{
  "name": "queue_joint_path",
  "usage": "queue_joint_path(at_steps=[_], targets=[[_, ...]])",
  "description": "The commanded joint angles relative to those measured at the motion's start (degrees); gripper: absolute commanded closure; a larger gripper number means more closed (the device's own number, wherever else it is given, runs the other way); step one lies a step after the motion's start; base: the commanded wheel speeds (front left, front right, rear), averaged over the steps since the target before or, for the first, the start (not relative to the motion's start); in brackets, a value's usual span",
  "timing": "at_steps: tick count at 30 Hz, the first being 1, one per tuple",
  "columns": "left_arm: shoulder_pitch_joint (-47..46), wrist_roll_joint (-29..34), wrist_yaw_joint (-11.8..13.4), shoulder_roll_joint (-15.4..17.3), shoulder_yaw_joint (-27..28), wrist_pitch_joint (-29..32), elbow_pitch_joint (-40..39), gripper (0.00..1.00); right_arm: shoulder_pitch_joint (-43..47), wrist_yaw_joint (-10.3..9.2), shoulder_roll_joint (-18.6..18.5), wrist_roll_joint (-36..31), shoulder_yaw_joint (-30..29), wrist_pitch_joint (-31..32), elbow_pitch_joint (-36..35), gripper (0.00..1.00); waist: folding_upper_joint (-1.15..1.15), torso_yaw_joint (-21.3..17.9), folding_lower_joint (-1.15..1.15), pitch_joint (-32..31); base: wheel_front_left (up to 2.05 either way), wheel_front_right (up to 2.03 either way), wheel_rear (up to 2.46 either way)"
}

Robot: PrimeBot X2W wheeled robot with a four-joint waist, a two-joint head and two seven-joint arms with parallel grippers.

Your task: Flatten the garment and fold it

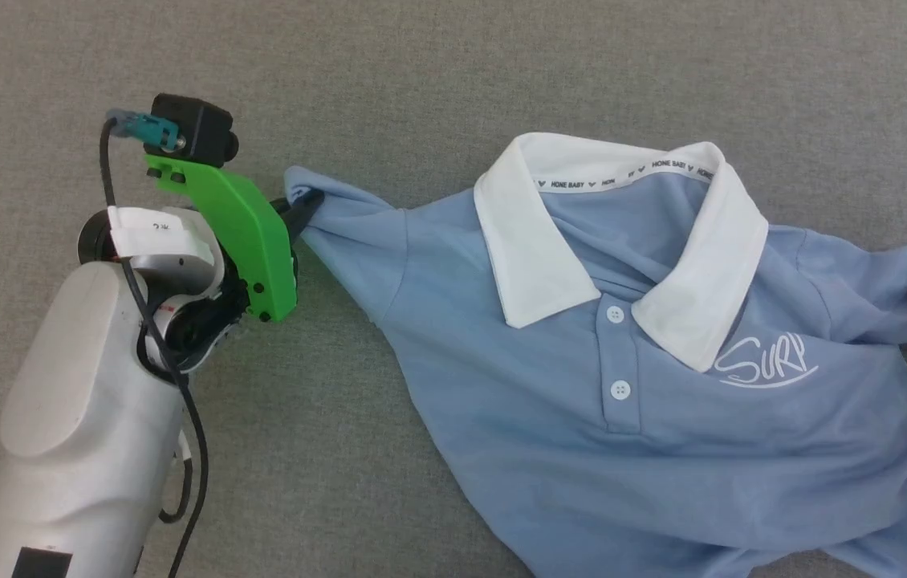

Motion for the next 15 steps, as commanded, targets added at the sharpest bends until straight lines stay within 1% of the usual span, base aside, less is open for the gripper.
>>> queue_joint_path(at_steps=[1,6,10,13,15], targets=[[-1.0,-0.7,0.1,0.1,0.1,0.0,0.3,1.0,0.6,-0.08,0.8,0.2,0.7,0.7,0.8,1.0,0.0,-0.1,0.0,0.2,0.0,0.0,0.0],[-1.6,-1.0,0.4,-0.2,0.6,-1.1,1.0,1.0,-1.1,-0.08,1.1,0.0,0.8,-2.1,0.9,1.0,0.0,-0.2,0.0,0.5,0.0,0.0,0.0],[-2.1,-1.1,0.3,-0.4,1.6,-4.5,1.4,1.0,-3.6,-0.08,1.5,-0.4,1.0,-8.2,0.6,1.0,0.0,-0.5,0.0,-0.6,0.0,0.0,0.0],[-2.6,-0.1,0.1,-0.2,1.8,-8.9,1.8,1.0,-5.7,-0.08,2.1,0.0,2.4,-13.5,1.3,1.0,0.0,-1.0,0.0,-3.3,0.0,0.0,0.0],[-2.9,0.2,0.0,0.0,1.9,-11.0,2.1,1.0,-7.0,-0.08,2.4,0.8,3.5,-15.5,2.0,1.0,0.0,-1.4,0.0,-5.4,0.0,0.0,0.0]])
